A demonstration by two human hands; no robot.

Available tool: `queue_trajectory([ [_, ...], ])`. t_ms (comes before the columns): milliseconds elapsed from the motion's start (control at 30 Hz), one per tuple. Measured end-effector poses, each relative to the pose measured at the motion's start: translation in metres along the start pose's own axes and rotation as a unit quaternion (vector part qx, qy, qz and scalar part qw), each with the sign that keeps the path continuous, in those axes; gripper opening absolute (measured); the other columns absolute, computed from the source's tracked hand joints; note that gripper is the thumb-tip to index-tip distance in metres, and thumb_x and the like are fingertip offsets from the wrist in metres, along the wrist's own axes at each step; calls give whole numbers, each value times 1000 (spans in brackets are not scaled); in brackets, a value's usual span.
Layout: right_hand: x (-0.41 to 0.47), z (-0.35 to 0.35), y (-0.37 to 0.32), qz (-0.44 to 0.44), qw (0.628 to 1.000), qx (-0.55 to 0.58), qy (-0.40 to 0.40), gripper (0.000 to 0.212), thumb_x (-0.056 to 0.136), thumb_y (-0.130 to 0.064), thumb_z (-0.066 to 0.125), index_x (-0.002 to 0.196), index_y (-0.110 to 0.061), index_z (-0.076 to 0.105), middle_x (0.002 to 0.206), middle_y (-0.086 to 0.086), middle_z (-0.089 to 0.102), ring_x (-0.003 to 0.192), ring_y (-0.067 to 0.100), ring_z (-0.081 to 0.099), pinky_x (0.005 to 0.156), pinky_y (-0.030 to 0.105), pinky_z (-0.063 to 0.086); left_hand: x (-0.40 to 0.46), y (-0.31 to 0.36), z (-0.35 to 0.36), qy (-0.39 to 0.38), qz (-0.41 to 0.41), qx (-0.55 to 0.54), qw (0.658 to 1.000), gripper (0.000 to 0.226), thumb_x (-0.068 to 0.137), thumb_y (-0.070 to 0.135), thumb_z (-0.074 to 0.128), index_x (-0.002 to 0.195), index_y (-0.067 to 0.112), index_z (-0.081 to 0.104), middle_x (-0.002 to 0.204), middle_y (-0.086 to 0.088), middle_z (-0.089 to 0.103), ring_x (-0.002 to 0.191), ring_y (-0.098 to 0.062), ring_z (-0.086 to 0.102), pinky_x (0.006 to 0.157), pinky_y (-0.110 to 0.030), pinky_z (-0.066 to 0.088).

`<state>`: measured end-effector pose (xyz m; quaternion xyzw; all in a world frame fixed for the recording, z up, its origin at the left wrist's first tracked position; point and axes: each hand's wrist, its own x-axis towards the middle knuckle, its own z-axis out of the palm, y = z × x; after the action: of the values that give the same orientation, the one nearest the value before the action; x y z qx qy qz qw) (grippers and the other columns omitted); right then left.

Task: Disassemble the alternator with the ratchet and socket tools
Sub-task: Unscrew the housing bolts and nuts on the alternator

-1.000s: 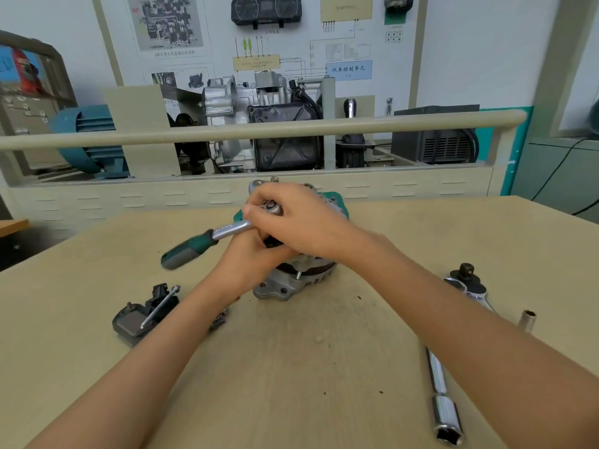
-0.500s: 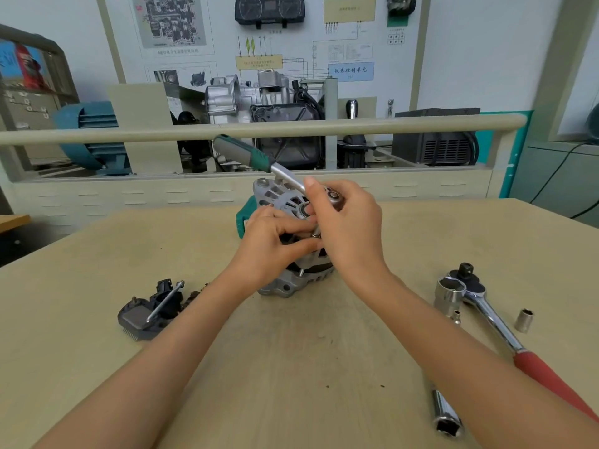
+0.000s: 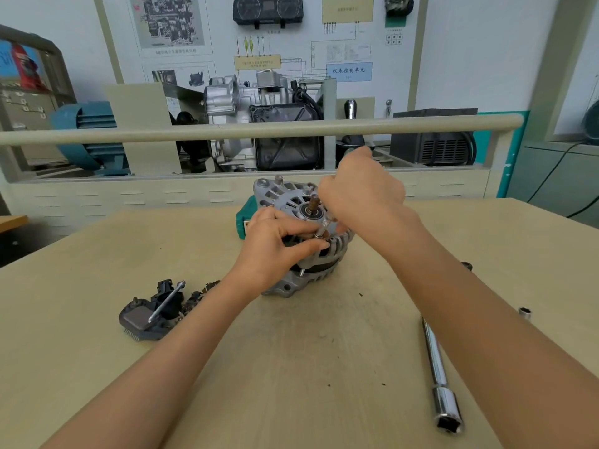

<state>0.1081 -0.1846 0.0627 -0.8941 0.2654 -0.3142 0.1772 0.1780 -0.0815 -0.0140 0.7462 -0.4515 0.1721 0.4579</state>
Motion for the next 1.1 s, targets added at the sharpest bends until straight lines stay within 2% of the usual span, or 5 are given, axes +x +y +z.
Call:
queue_trajectory([
  [200,3,10,-12,-2,995,-26,-97,83,93,-19,47,141,12,-13,133,22,48,111,32,52,90,43,39,-1,-2,0,-2,4,-8,1000,21,72,26,76,91,32,72,74,26,60,93,-12,42,93,-40,37],
  [333,5,17,-23,-42,991,-87,-98,79,91,-23,48,144,11,1,137,21,44,119,34,49,98,48,35,-1,0,-1,4,18,-20,1000,27,72,23,76,80,46,64,72,28,58,88,-1,41,92,-42,38],
  [533,2,24,-17,-282,958,-58,3,34,92,-24,40,121,-7,40,82,-1,55,68,22,48,59,32,31,2,-8,-6,-37,24,-49,998,16,80,18,71,80,34,69,86,-1,65,93,-27,55,86,-51,44],
  [767,-8,25,-17,-496,862,-102,30,39,91,-56,43,72,-22,42,53,-10,29,54,13,34,44,26,15,-1,-6,-12,-73,-26,-69,995,24,82,8,62,98,24,54,88,13,57,82,15,55,64,-2,41],
  [1100,-2,28,-11,-327,944,40,-3,27,97,-40,41,80,-20,43,63,-9,43,56,5,40,47,25,26,1,-4,-5,-29,35,-92,995,16,74,13,74,67,28,71,69,16,66,72,-2,60,71,-17,45],
])
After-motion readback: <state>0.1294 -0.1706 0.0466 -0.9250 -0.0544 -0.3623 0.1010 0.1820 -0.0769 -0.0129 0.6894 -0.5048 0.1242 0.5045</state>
